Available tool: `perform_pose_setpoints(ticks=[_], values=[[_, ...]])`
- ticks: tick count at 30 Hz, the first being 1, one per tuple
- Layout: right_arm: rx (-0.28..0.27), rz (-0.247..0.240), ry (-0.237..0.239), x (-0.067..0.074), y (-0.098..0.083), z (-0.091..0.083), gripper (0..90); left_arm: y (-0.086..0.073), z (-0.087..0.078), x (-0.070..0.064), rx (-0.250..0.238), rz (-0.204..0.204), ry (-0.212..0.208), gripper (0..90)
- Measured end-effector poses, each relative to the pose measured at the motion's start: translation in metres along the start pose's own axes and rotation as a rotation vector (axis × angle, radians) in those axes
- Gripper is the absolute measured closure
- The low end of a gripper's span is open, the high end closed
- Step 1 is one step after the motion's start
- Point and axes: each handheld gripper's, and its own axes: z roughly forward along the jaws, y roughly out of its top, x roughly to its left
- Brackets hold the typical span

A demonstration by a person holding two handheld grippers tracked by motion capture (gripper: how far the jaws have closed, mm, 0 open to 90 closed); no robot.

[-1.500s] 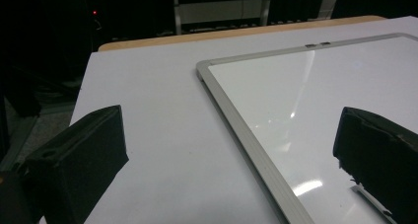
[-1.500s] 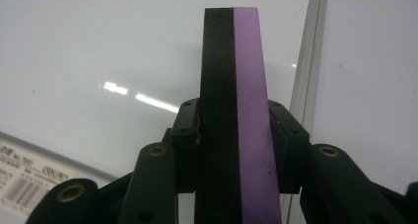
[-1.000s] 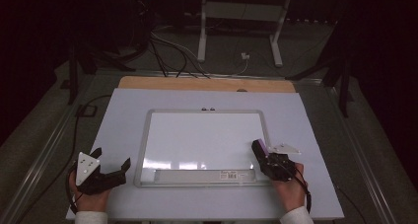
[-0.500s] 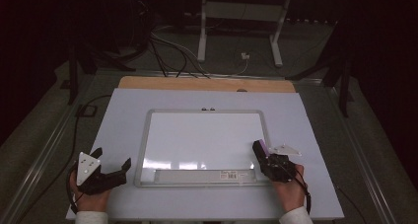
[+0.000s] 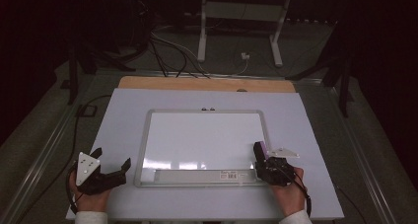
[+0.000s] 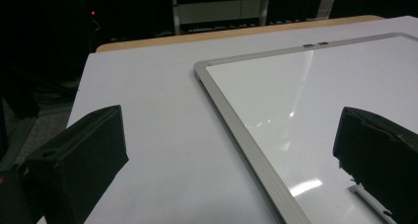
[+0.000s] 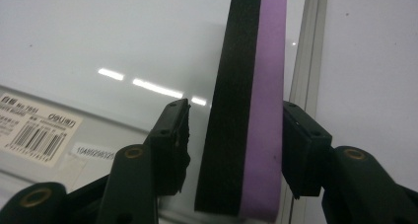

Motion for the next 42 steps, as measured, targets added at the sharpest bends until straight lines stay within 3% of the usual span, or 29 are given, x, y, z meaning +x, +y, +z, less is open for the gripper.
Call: perform_pose_setpoints(ticks=[6, 14, 18, 20, 24, 28, 31, 33, 42], values=[[0.005, 0.003, 0.028, 0.0, -0.001, -0.003, 49.3, 0.0, 0.0, 0.0, -0.001, 0.0, 0.0, 0.7], [-0.09, 0.007, 0.111, -0.013, 0.009, -0.002, 26.8, 0.0, 0.0, 0.0, 0.0, 0.002, -0.001, 0.7], [-0.145, 0.02, 0.179, -0.019, 0.012, -0.003, 16.1, 0.0, 0.0, 0.0, -0.001, 0.0, 0.001, 0.7], [-0.177, 0.013, 0.183, -0.022, 0.013, -0.006, 13.8, 0.0, 0.0, 0.0, -0.001, 0.0, 0.0, 0.7], [-0.251, -0.019, 0.141, -0.029, 0.013, -0.014, 2.9, 0.0, 0.0, 0.0, -0.004, -0.002, -0.002, 0.7], [-0.315, -0.045, 0.124, -0.038, 0.01, -0.019, 1.8, 0.0, -0.001, 0.0, -0.006, -0.003, -0.003, 0.7], [-0.352, -0.037, 0.127, -0.046, 0.006, -0.019, 1.8, 0.0, -0.001, 0.0, -0.01, -0.004, -0.003, 0.6], [-0.392, -0.03, 0.139, -0.051, 0.002, -0.019, 1.8, 0.0, -0.002, 0.0, -0.014, -0.005, -0.003, 0.7], [-0.469, -0.006, 0.18, -0.07, -0.008, -0.022, 1.8, 0.001, -0.004, 0.001, -0.03, -0.008, -0.007, 0.7]])
